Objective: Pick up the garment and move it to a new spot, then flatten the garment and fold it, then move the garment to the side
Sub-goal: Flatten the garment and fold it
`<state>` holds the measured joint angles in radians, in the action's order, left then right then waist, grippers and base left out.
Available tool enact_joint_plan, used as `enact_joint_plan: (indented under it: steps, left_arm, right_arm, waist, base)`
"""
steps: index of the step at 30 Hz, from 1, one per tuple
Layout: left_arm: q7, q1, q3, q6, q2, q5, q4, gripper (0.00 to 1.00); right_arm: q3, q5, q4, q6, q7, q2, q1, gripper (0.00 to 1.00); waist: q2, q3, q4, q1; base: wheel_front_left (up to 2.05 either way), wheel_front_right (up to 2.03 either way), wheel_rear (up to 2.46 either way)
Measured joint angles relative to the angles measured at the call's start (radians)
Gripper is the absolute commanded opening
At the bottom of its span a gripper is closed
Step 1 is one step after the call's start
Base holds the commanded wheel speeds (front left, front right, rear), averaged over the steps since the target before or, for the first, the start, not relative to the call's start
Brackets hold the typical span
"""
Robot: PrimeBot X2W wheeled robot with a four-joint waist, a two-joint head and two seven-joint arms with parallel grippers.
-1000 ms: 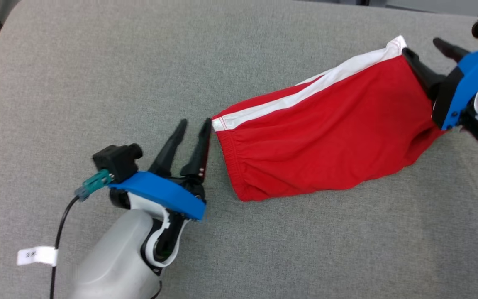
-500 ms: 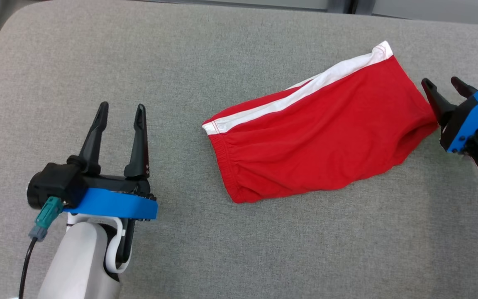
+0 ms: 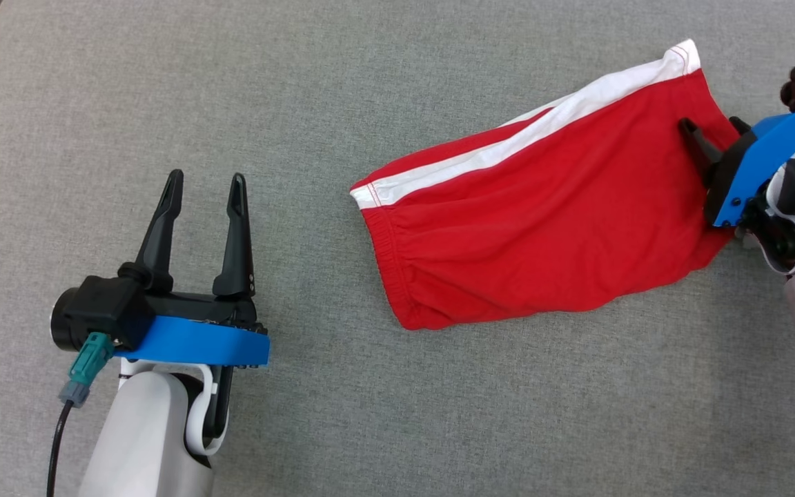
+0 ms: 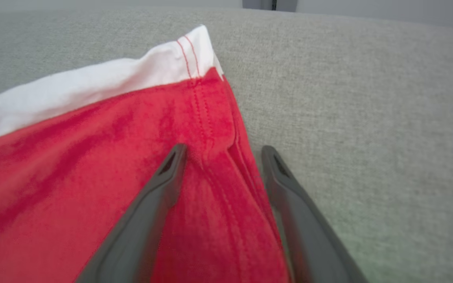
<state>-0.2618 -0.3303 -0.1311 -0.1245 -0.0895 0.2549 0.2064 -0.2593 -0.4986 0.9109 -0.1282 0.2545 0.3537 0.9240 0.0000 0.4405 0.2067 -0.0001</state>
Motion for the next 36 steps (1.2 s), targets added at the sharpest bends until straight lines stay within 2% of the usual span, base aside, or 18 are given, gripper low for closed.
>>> enact_joint_plan:
  steps: [1,2,3,11,16,23,29,36]
  left_arm:
    - [0.0,0.0,-0.001,-0.001,0.001,0.0,0.001,1.0]
    - [0.0,0.0,-0.005,-0.001,0.002,0.0,0.002,1.0]
    - [0.0,0.0,-0.008,-0.001,0.003,0.001,0.003,1.0]
    - [0.0,0.02,-0.019,-0.001,-0.011,0.019,0.023,1.0]
    - [0.0,0.047,-0.037,-0.001,-0.028,0.026,0.03,1.0]
    - [0.0,0.085,-0.044,-0.001,-0.041,0.029,0.033,1.0]
    - [0.0,0.093,-0.056,-0.002,-0.044,0.035,0.043,1.0]
    - [0.0,0.102,-0.069,-0.002,-0.044,0.047,0.055,1.0]
  right_arm:
    - [-0.011,0.008,-0.003,0.001,0.008,0.001,0.0,0.45]
    - [-0.022,0.015,-0.009,0.001,0.008,0.001,-0.003,0.03]
    - [-0.03,0.017,-0.016,0.001,0.007,0.0,-0.009,0.0]
    - [0.0,0.0,-0.093,-0.002,-0.088,0.006,-0.109,0.0]
    - [0.089,0.007,-0.137,-0.002,-0.13,0.041,-0.189,0.0]
    - [0.239,0.108,-0.198,-0.002,-0.122,0.052,-0.288,0.0]
    - [0.33,0.216,-0.287,-0.002,-0.055,-0.001,-0.32,0.0]
    - [0.27,0.271,-0.447,-0.002,0.053,-0.123,-0.351,0.0]
  waist:
    - [0.0,-0.002,0.001,0.0]
    - [0.0,-0.004,0.001,0.0]
    - [0.0,-0.007,-0.001,0.0]
    - [0.0,-0.06,-0.03,0.0002]
    - [0.0,-0.113,-0.06,0.0002]
    - [0.0,-0.179,-0.103,0.0002]
    - [0.0,-0.211,-0.113,0.0001]
    - [0.0,-0.24,-0.091,0.0001]
  base:
    - [0.0,0.0,0.0]
    - [0.0,0.0,0.0]
    - [0.0,0.0,0.0]
    - [0.0,0.0,0.0]
    - [0.0,0.0,0.0]
    - [0.0,0.0,0.0]
    - [0.0,0.0,0.0]
    - [0.0,0.0,0.0]
